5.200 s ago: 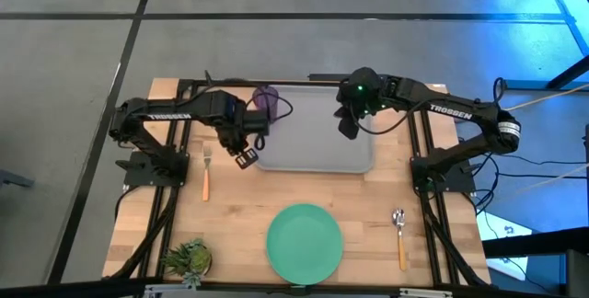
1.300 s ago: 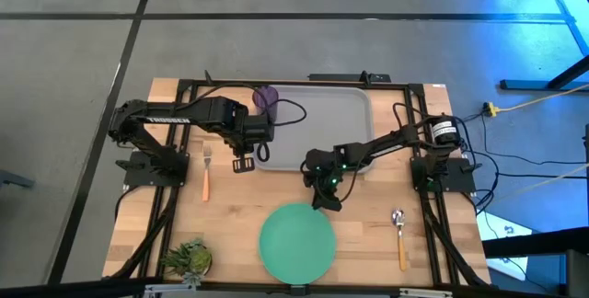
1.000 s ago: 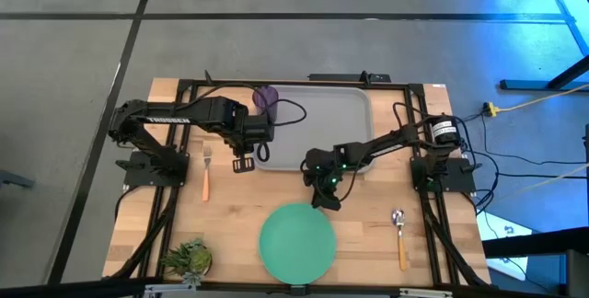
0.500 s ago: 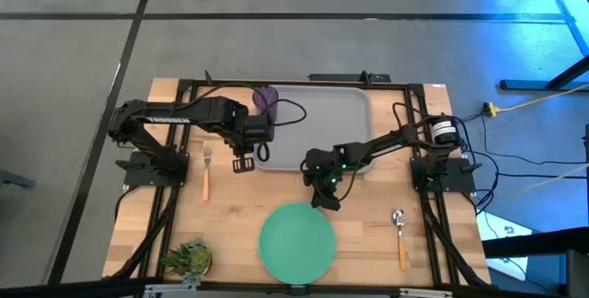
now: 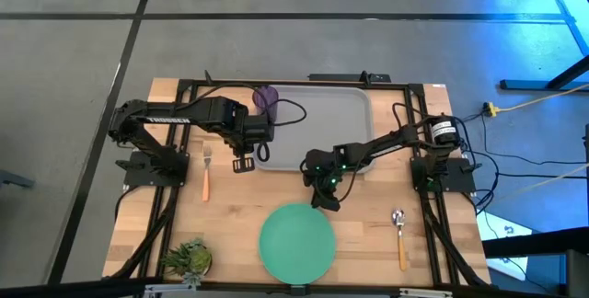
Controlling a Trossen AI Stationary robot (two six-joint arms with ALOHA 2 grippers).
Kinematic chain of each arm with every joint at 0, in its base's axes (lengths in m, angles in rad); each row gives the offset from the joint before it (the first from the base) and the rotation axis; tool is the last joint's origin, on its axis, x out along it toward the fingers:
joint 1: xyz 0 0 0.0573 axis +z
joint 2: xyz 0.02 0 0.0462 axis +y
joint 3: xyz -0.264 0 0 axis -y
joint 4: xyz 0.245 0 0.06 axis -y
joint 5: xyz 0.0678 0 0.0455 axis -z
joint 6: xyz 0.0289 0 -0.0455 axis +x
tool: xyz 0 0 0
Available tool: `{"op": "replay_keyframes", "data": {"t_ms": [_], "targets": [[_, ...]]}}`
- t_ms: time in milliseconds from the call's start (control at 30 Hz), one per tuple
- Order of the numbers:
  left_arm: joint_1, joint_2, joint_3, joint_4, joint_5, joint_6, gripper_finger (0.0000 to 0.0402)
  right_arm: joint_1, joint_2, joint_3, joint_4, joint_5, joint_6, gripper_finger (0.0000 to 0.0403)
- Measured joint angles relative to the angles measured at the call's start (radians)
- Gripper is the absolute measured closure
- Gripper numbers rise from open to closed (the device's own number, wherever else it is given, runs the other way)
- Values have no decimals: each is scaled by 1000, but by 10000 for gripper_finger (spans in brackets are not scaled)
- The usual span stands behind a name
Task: Pick and place plate/cup/fork/spoon on tray
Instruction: Put the green plate on the gray tray to the bottom right of the purple cup
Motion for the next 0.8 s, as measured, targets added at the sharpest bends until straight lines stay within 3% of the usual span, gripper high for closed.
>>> {"op": "replay_keyframes", "data": {"t_ms": [567, 800], "targets": [[0, 0, 0, 0, 0, 2, 365, 5, 15, 0, 4, 1, 12, 332], [0, 0, 0, 0, 0, 2, 365, 5, 53, 0, 73, -50, 30, 332]]}}
